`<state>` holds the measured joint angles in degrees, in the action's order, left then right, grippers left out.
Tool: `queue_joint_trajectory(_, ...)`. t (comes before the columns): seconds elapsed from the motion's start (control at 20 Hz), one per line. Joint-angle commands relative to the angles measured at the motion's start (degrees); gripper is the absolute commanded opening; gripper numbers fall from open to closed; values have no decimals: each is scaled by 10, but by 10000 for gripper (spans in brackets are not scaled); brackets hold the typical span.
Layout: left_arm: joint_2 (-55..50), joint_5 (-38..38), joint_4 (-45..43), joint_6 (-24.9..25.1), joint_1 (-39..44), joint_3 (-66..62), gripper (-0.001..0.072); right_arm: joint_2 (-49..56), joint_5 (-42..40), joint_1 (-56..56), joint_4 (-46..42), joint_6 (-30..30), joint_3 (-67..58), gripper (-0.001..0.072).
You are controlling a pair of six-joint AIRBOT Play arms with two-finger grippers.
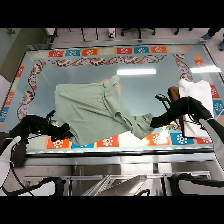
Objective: Fold the shirts.
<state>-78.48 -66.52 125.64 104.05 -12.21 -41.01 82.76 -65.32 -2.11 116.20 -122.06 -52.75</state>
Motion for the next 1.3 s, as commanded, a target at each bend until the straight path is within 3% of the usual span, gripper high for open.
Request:
queue_joint_trajectory(0.0,0,-7,0,1,1,-1,15,29,6,0,65,-33,-2,393)
queue_joint_trajectory(0.05,0,-9,0,1,1,-1,14,30,5,0,76,-42,-2,340)
queue_joint_trajectory(0.1,0,-10,0,1,1,-1,15,30,4,0,82,-42,-2,339)
queue_joint_trajectory(0.25,0,-10,1,1,1,-1,15,30,-8,0,92,-47,-3,19)
queue_joint_trajectory(0.45,90,-39,36,9,0,-49,13,-5,-120,-15,250,-77,-67,18)
queue_joint_trajectory(0.55,184,-77,86,9,-17,-163,13,-72,-176,-38,390,-82,-163,18)
queue_joint_trajectory(0.65,284,-47,120,-14,-46,-340,13,-159,-155,-76,494,-63,-301,18)
queue_joint_trajectory(0.8,361,65,66,-62,-119,-660,13,-254,-38,-138,479,-21,-521,18)
queue_joint_trajectory(0.9,351,88,-22,-111,-179,-851,12,-300,24,-184,460,10,-618,19)
queue_joint_trajectory(1.05,295,34,-71,-156,-204,-1025,12,-359,84,-241,434,44,-660,19)
queue_joint_trajectory(1.25,194,-67,-71,-183,-83,-1085,12,-380,67,-265,419,71,-658,19)
